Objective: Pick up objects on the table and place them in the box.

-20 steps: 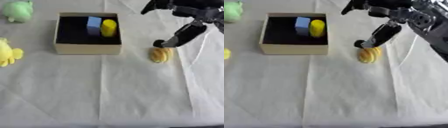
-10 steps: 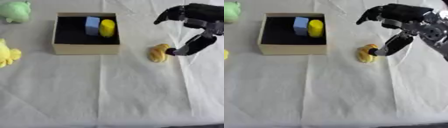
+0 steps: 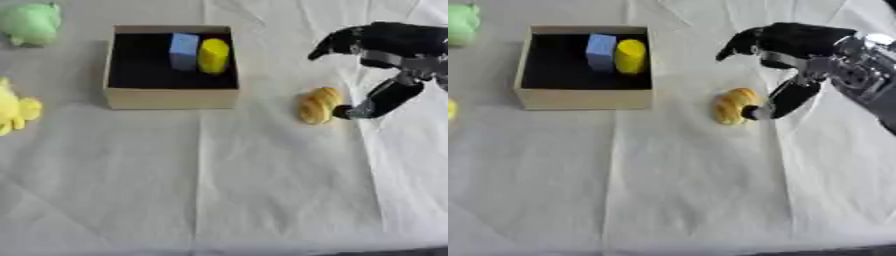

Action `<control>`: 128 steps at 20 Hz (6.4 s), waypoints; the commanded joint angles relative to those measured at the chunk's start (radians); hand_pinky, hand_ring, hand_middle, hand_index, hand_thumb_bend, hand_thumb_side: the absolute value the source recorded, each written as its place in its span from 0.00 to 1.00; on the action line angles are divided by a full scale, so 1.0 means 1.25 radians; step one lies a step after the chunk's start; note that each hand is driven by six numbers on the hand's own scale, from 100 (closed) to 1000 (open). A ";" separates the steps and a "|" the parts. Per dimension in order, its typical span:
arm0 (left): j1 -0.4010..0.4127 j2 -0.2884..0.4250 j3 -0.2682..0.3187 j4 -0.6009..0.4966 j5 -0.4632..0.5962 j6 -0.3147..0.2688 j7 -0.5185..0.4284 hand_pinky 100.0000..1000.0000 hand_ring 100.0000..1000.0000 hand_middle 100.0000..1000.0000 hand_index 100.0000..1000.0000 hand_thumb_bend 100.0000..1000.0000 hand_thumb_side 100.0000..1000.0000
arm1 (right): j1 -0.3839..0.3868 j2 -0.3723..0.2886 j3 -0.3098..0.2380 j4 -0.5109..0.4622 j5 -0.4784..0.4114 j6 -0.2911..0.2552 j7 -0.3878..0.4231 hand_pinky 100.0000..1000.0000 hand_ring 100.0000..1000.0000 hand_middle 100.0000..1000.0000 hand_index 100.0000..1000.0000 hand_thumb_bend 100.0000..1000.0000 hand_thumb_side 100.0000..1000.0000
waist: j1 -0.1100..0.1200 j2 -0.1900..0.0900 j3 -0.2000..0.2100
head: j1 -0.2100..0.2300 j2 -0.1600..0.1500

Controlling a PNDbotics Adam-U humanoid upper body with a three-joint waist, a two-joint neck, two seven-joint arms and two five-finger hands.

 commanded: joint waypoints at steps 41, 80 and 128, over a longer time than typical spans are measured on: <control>-0.006 0.016 0.000 -0.026 0.024 0.001 0.003 0.80 0.90 0.88 0.92 0.57 0.44 | -0.102 0.036 0.008 0.047 -0.017 -0.023 -0.060 0.70 0.65 0.54 0.64 0.06 0.00 | 0.016 -0.004 0.011 | -0.003 0.003; -0.016 -0.002 -0.011 -0.040 0.014 -0.009 -0.006 0.79 0.90 0.88 0.92 0.56 0.44 | -0.523 0.361 0.173 0.354 0.096 -0.014 0.084 0.80 0.87 0.83 0.88 0.42 0.16 | -0.013 -0.018 0.055 | -0.023 0.003; 0.292 0.392 -0.078 -0.572 0.171 -0.073 -0.480 0.90 0.92 0.85 0.91 0.56 0.17 | -0.375 0.099 -0.106 0.139 -0.098 0.192 -0.188 0.75 0.78 0.74 0.83 0.13 0.34 | 0.018 -0.029 0.022 | 0.038 0.003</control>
